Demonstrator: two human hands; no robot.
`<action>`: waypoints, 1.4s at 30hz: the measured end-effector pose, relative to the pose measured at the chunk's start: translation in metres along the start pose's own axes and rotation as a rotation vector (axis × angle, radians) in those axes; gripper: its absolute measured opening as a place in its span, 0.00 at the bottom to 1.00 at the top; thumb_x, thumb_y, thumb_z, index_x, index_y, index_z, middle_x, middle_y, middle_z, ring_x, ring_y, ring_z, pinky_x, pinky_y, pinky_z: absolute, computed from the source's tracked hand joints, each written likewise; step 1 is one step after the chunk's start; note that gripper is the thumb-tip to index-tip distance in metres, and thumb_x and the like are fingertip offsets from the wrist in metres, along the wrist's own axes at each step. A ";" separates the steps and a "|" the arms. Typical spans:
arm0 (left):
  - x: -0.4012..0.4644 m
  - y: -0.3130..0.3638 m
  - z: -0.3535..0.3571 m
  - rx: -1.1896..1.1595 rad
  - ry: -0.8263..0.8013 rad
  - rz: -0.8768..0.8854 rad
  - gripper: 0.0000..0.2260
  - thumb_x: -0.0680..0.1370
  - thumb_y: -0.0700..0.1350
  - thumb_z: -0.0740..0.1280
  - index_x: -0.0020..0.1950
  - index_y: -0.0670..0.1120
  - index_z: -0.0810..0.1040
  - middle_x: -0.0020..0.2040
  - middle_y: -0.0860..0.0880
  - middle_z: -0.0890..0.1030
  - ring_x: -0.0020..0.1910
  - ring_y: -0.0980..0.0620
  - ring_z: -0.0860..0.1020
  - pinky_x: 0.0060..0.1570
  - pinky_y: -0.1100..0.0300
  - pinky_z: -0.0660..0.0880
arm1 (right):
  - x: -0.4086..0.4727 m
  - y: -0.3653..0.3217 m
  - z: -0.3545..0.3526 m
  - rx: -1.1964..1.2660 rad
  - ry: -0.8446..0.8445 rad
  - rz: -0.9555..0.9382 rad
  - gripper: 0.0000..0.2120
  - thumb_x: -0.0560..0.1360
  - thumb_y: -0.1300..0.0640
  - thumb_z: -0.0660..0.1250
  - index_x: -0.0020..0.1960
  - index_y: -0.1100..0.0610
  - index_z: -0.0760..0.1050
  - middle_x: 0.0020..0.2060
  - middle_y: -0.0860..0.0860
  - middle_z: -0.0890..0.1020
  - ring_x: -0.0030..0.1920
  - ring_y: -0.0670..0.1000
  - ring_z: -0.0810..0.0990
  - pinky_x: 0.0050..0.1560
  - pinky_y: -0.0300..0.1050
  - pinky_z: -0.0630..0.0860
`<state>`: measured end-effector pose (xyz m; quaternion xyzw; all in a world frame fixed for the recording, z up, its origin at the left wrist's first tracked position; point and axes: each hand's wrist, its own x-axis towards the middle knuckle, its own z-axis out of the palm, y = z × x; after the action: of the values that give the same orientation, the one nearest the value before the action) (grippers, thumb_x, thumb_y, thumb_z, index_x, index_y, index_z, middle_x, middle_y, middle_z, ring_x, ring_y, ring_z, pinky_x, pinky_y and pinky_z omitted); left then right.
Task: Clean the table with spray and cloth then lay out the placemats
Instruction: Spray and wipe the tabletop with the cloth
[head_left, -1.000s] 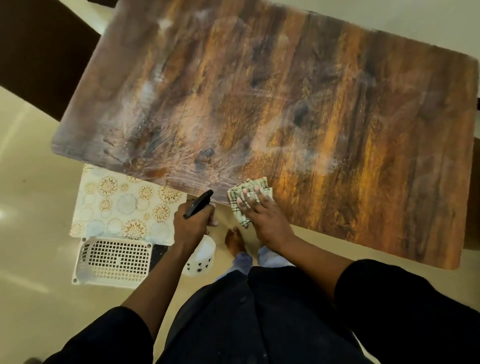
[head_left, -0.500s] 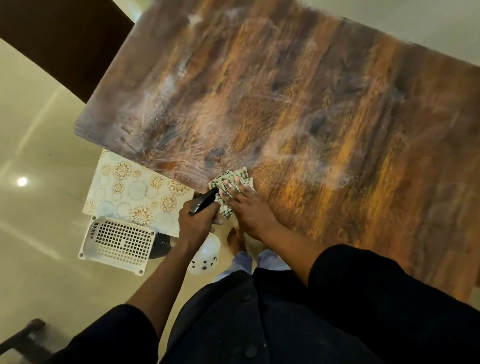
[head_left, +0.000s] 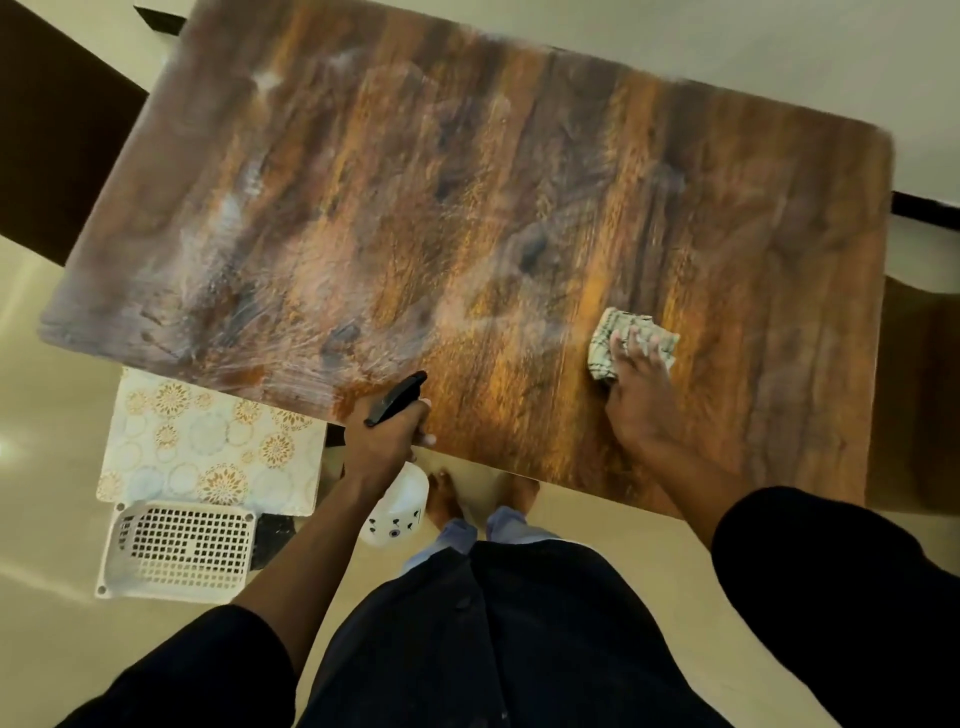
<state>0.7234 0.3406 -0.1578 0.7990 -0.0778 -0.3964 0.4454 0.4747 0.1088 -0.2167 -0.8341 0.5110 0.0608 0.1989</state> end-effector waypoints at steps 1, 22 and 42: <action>0.000 0.002 0.003 -0.002 -0.002 -0.001 0.07 0.84 0.40 0.73 0.47 0.39 0.85 0.36 0.41 0.84 0.39 0.38 0.88 0.30 0.58 0.79 | 0.005 0.004 -0.002 0.019 0.007 0.039 0.31 0.83 0.62 0.56 0.83 0.54 0.52 0.83 0.54 0.53 0.82 0.59 0.44 0.81 0.53 0.48; -0.023 0.006 0.014 -0.007 0.118 0.001 0.13 0.82 0.41 0.73 0.43 0.32 0.82 0.36 0.34 0.84 0.39 0.37 0.89 0.34 0.56 0.78 | 0.003 -0.125 0.046 -0.076 -0.263 -0.777 0.34 0.80 0.62 0.63 0.81 0.45 0.57 0.82 0.47 0.56 0.82 0.55 0.49 0.78 0.61 0.59; 0.013 0.002 -0.055 -0.106 0.157 -0.084 0.13 0.77 0.47 0.76 0.42 0.36 0.84 0.35 0.41 0.84 0.40 0.36 0.89 0.32 0.58 0.76 | 0.003 -0.184 0.057 0.049 -0.111 -0.508 0.35 0.78 0.66 0.63 0.81 0.48 0.59 0.81 0.51 0.55 0.82 0.60 0.45 0.80 0.61 0.52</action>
<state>0.7708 0.3686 -0.1473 0.8054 0.0118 -0.3546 0.4749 0.6433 0.2022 -0.2206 -0.9260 0.2746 0.0421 0.2555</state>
